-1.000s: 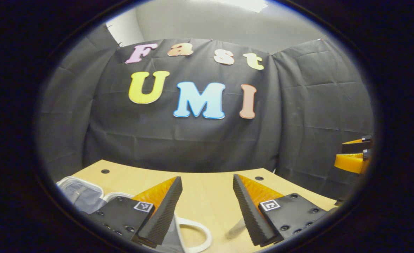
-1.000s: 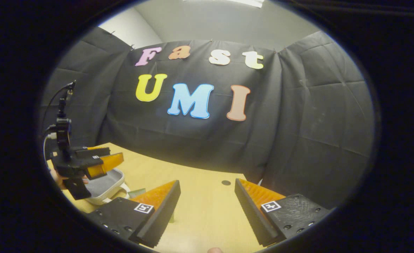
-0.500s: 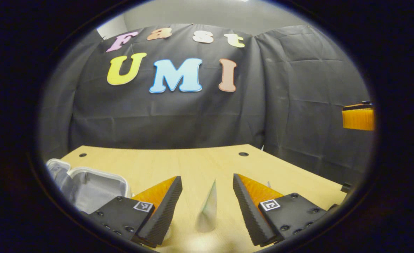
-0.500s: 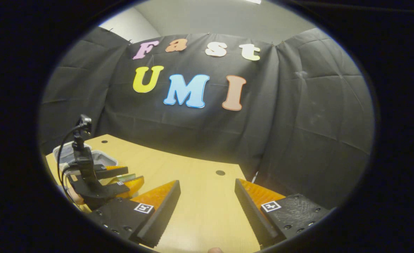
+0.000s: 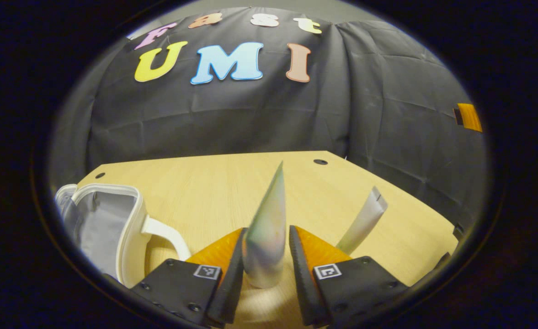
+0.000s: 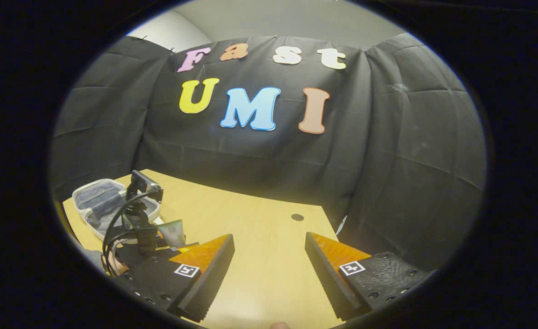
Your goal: First open the suitcase, pack the skin care products into it, and then close the suitcase.
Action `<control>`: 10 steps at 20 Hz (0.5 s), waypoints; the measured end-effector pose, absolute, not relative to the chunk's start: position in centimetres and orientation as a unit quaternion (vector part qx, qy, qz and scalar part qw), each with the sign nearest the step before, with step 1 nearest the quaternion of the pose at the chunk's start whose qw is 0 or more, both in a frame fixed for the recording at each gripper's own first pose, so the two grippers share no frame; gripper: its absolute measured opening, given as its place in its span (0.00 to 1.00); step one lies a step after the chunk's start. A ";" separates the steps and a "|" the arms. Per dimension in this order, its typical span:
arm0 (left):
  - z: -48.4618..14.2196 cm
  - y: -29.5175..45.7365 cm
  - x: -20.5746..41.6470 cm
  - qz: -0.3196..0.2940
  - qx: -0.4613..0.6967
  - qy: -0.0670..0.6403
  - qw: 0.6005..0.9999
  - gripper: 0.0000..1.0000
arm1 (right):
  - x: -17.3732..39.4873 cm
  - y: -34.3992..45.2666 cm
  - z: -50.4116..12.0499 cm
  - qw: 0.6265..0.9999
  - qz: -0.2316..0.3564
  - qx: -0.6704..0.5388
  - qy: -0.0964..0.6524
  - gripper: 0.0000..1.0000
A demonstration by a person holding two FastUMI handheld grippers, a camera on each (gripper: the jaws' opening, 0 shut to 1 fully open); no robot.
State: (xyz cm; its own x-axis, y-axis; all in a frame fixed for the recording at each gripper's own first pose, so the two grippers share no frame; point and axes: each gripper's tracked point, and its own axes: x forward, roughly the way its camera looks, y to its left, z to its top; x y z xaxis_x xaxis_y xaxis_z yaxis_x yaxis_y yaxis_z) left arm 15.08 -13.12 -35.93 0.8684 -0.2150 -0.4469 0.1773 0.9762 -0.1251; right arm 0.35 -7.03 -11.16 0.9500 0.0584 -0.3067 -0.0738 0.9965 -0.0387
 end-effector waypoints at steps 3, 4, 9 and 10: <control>-35.6 -13.1 15.2 -0.098 -0.041 0.246 0.963 0.45 | 1.8 -5.1 -11.8 0.985 0.055 -0.023 0.161 0.94; -35.6 -13.4 14.9 -0.104 -0.054 0.265 0.957 0.43 | 2.3 -4.2 -12.4 0.983 0.065 -0.022 0.169 0.94; -27.0 -10.0 11.7 -0.096 -0.150 0.273 0.945 0.39 | 5.6 0.2 -14.7 0.974 0.101 0.026 0.201 0.95; -25.1 -8.3 11.0 -0.088 -0.162 0.273 0.944 0.41 | 6.1 1.1 -15.8 0.971 0.104 0.033 0.215 0.94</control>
State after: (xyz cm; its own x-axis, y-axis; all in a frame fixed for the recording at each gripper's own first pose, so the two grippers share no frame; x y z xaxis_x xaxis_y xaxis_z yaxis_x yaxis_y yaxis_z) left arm 10.96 -8.27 -25.09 0.8357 -0.2545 -0.4866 0.0774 0.9319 -0.3544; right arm 6.12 1.12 -15.77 0.8862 0.2164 -0.4097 -0.1879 0.9761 0.1092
